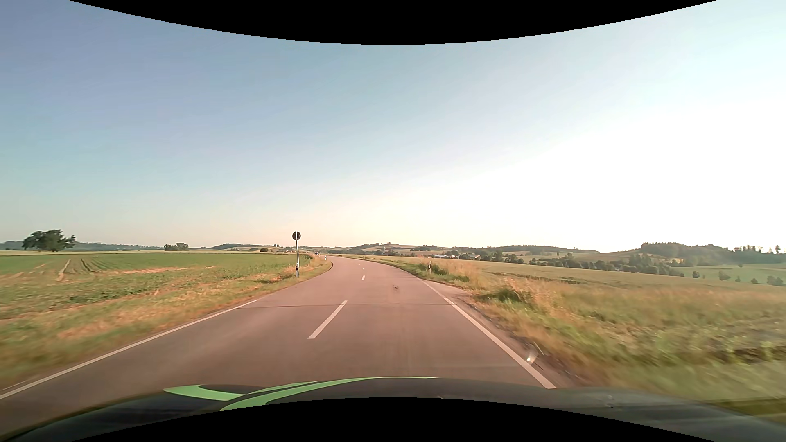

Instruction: Follow the waypoints while adhering to traffic rules and regulations

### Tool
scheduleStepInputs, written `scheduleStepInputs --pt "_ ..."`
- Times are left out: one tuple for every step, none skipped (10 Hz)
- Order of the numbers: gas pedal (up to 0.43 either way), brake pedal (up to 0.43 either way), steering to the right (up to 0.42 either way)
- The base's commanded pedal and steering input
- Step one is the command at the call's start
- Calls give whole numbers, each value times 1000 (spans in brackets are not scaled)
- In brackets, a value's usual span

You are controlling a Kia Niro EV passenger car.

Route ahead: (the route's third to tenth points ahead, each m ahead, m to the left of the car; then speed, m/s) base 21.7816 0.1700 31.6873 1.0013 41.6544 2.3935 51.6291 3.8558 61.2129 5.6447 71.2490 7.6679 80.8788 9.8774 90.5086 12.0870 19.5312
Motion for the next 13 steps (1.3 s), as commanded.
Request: scheduleStepInputs --pt "157 0 -19" --pt "157 0 -18" --pt "157 0 -18" --pt "157 0 -18" --pt "169 0 -18" --pt "169 0 -18" --pt "169 0 -18" --pt "169 0 -19" --pt "169 0 -19" --pt "169 0 -19" --pt "169 0 -19" --pt "169 0 -20" --pt "169 0 -20"
